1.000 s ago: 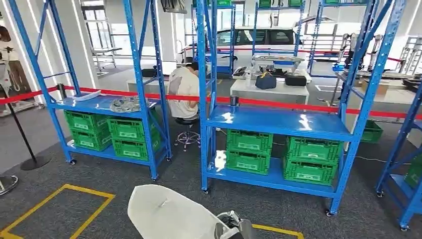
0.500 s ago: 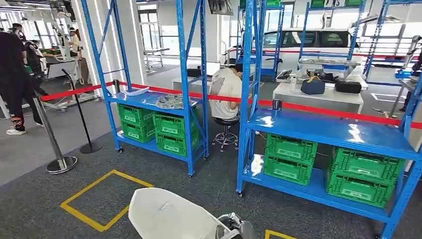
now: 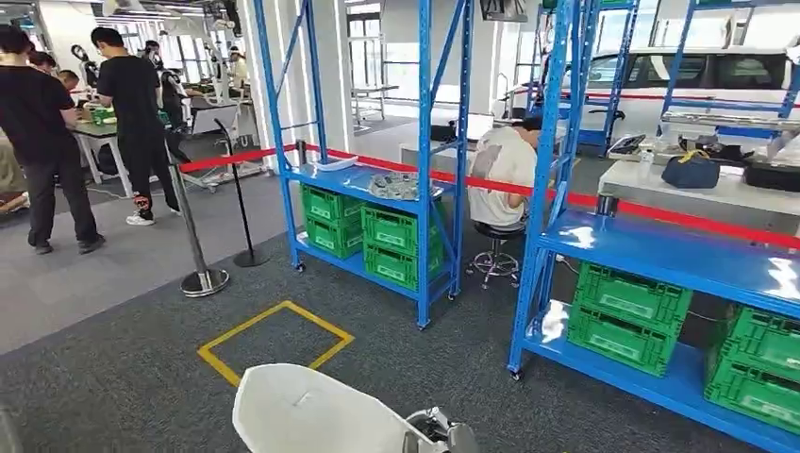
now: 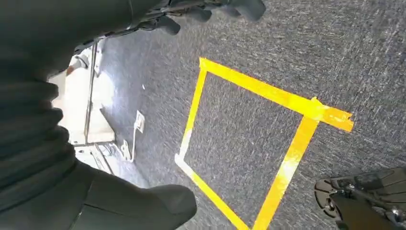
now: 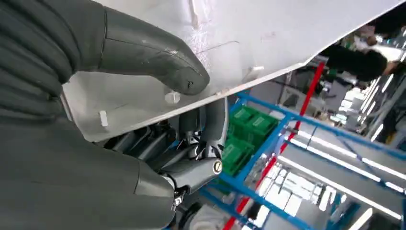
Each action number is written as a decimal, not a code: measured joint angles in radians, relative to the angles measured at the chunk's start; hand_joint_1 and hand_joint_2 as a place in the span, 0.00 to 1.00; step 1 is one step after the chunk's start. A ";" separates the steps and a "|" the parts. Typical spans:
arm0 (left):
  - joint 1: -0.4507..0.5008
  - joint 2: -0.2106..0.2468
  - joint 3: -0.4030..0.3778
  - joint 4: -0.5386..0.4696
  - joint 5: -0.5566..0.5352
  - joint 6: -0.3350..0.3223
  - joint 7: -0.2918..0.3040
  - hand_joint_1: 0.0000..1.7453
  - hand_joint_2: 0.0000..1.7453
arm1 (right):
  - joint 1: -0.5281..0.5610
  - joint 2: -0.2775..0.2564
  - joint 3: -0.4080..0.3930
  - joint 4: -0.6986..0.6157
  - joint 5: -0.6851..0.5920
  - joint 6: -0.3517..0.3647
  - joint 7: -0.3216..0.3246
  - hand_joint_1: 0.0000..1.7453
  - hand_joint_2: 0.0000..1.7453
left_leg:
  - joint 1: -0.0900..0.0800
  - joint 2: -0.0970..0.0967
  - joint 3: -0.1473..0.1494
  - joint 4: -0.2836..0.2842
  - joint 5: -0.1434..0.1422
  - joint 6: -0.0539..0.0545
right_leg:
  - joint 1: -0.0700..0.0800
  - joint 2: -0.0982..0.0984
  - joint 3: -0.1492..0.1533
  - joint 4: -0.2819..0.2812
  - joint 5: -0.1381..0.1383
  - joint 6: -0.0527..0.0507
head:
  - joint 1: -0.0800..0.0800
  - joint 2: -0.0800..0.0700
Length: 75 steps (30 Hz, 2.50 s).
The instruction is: Take the parts from the cabinet and place them on the table.
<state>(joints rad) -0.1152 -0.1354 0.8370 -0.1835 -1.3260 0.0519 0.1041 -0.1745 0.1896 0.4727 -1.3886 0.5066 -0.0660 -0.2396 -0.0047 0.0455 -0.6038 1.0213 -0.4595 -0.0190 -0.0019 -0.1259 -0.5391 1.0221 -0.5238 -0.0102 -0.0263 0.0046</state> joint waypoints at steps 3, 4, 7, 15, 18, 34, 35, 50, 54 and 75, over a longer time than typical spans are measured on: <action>0.009 -0.003 0.000 0.000 0.000 -0.003 0.000 0.00 1.00 | -0.017 0.000 0.002 0.001 -0.008 0.011 -0.001 1.00 1.00 | 0.010 -0.033 0.005 -0.013 0.011 0.018 | -0.006 0.053 -0.003 0.019 -0.020 0.019 | 0.000 0.000; 0.007 -0.002 0.000 0.000 -0.005 -0.009 0.003 0.00 1.00 | -0.022 -0.001 0.002 0.002 -0.017 0.011 -0.006 1.00 1.00 | 0.011 -0.041 0.003 -0.013 0.012 0.026 | -0.007 0.094 -0.029 0.075 -0.055 0.020 | 0.002 0.000; 0.001 -0.005 -0.003 0.000 -0.016 -0.021 0.010 0.00 1.00 | -0.023 -0.021 0.002 0.011 -0.040 0.012 -0.018 1.00 1.00 | 0.008 -0.085 -0.003 -0.011 0.014 0.033 | -0.006 0.123 -0.147 0.307 -0.145 0.022 | 0.001 0.000; -0.017 -0.018 -0.011 0.001 -0.018 -0.044 0.016 0.00 1.00 | -0.014 -0.053 0.000 -0.013 -0.029 0.014 -0.010 1.00 1.00 | 0.012 -0.184 -0.019 0.004 0.016 0.003 | -0.003 0.202 -0.029 0.018 0.007 -0.002 | 0.002 0.000; -0.014 -0.022 -0.011 0.002 -0.011 -0.043 0.013 0.00 1.00 | -0.012 -0.051 0.004 -0.041 -0.015 0.035 0.000 1.00 1.00 | 0.012 -0.175 -0.028 0.009 0.019 -0.013 | -0.010 0.162 -0.015 0.000 0.021 -0.027 | 0.002 0.000; 0.028 -0.002 -0.008 0.005 0.016 0.016 -0.003 0.00 1.00 | 0.028 -0.061 0.056 -0.077 -0.049 0.059 -0.070 1.00 1.00 | 0.012 -0.028 0.013 -0.020 0.015 0.015 | -0.004 0.070 0.011 0.023 -0.034 0.012 | 0.000 0.000; 0.028 0.001 -0.007 0.004 0.019 0.019 0.000 0.00 1.00 | 0.027 -0.061 0.065 -0.074 -0.053 0.064 -0.075 1.00 1.00 | 0.012 -0.040 0.012 -0.020 0.017 0.023 | -0.007 0.105 -0.019 0.089 -0.068 0.014 | 0.002 0.000; 0.056 0.051 0.079 -0.002 0.122 0.046 -0.013 0.00 1.00 | -0.065 -0.047 0.138 -0.003 -0.130 0.069 -0.076 1.00 1.00 | 0.015 -0.092 -0.046 0.066 -0.029 -0.025 | -0.006 0.140 -0.015 0.001 0.027 -0.038 | 0.002 0.000; 0.053 0.049 0.084 -0.003 0.119 0.053 -0.013 0.00 1.00 | -0.070 -0.047 0.139 0.003 -0.131 0.063 -0.072 1.00 1.00 | 0.022 -0.055 -0.153 0.306 -0.142 -0.041 | -0.004 0.074 -0.020 0.001 0.026 -0.039 | 0.002 0.000; -0.081 -0.026 0.026 0.000 0.047 -0.012 0.011 0.00 1.00 | -0.032 -0.080 0.045 -0.064 -0.011 -0.060 0.015 1.00 1.00 | 0.013 -0.168 0.000 0.014 0.004 0.012 | 0.017 0.217 -0.051 0.014 0.042 -0.023 | 0.006 0.000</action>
<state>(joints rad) -0.1966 -0.1610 0.8629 -0.1839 -1.2793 0.0396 0.1152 -0.2063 0.1099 0.5177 -1.4526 0.4959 -0.1259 -0.2243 0.0085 -0.1227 -0.6035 1.0356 -0.4558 -0.0071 0.0154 0.0914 -0.5902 1.0356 -0.4820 -0.0328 -0.0199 0.0046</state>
